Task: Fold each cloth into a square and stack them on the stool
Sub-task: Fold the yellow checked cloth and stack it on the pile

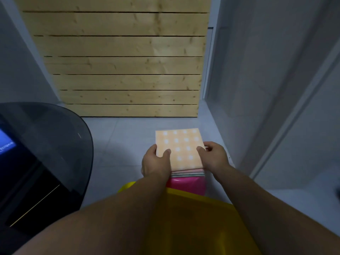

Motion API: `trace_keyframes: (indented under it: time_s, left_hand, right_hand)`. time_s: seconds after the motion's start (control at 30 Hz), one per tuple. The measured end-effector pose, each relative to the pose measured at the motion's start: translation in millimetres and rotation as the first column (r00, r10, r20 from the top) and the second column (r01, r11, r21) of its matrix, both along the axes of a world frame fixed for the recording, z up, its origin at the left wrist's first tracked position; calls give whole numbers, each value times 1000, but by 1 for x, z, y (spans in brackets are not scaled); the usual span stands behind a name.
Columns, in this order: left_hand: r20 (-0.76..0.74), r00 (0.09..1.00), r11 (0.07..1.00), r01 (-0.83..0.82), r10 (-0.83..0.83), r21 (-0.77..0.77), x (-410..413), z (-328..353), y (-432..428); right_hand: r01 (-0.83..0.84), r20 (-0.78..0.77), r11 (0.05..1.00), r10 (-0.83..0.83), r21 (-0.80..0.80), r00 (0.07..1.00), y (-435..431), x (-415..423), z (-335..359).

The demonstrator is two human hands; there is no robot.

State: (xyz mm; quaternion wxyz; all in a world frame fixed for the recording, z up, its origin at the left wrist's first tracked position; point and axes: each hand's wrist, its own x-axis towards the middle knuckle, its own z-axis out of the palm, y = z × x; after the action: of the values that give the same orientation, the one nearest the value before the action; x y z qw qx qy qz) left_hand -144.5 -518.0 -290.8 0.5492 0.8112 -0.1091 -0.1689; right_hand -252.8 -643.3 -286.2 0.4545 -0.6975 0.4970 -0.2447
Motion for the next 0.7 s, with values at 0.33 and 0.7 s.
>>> trace_keyframes:
  time_s: [0.33,0.7]
  left_hand:
    - [-14,998,998,54,-54,29,5,-14,-2]
    - [-33,999,990,-38,43,136,9,-14,-8]
  right_hand:
    - [-10,-97,999,14,42,995,5,1,-14]
    - [-31,-99,986,48,167,994,2,5,-8]
